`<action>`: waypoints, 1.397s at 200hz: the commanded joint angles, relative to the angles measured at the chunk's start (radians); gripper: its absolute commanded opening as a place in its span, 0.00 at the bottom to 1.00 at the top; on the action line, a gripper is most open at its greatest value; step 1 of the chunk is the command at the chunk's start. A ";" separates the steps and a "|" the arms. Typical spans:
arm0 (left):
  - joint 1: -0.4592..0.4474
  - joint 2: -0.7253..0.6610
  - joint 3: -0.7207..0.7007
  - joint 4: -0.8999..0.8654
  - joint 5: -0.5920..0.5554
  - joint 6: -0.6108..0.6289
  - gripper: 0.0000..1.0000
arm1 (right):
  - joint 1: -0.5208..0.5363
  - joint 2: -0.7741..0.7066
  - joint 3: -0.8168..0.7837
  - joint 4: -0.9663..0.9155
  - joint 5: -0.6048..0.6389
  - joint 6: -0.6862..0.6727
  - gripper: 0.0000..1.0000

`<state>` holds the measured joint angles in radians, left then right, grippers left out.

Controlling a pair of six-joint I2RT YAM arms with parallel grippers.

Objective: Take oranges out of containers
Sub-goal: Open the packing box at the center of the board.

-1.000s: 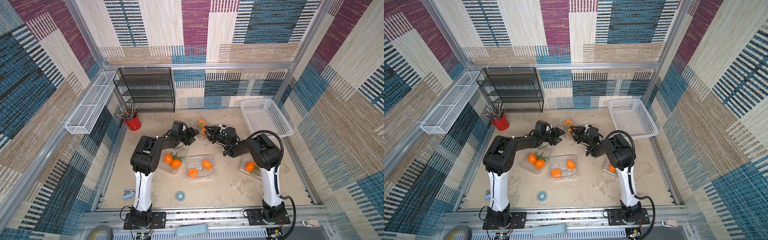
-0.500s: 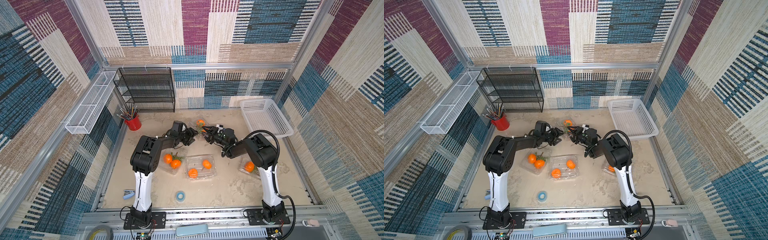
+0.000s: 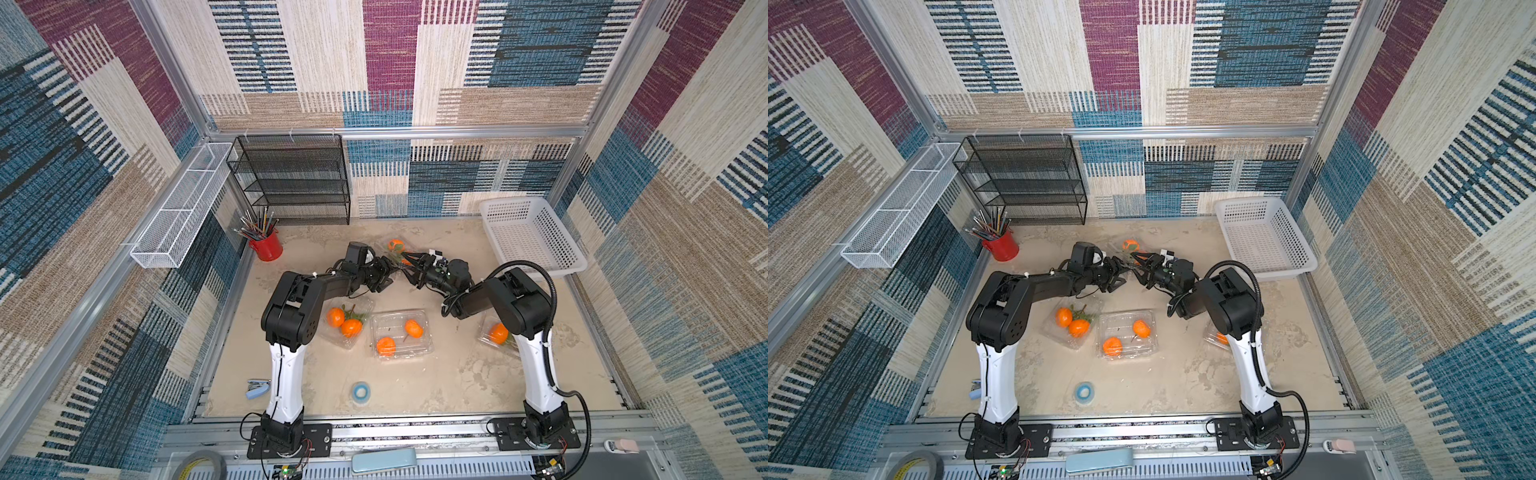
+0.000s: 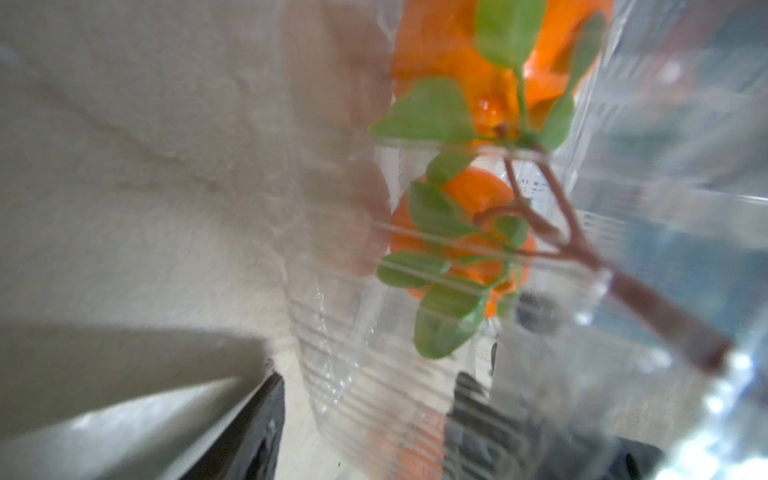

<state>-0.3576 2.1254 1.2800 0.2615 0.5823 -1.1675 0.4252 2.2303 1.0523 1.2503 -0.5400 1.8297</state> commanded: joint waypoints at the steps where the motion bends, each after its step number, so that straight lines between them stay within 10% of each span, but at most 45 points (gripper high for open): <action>1: 0.007 -0.010 -0.002 -0.008 0.005 0.025 0.66 | -0.004 -0.009 -0.002 0.018 0.002 -0.032 0.49; 94: 0.052 -0.068 0.013 -0.042 0.024 0.037 0.71 | -0.064 -0.091 0.015 -0.241 -0.027 -0.305 0.55; 175: 0.078 -0.099 0.100 -0.219 0.006 0.113 0.97 | -0.102 -0.175 0.288 -1.049 0.059 -0.861 0.82; 279: 0.089 -0.014 0.402 -0.549 -0.130 0.497 0.99 | -0.166 -0.165 0.480 -1.504 0.169 -1.312 0.98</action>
<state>-0.2707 2.0632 1.6051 -0.1883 0.4992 -0.7921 0.2573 2.0590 1.4830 -0.1276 -0.4366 0.6964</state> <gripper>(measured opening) 0.994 0.984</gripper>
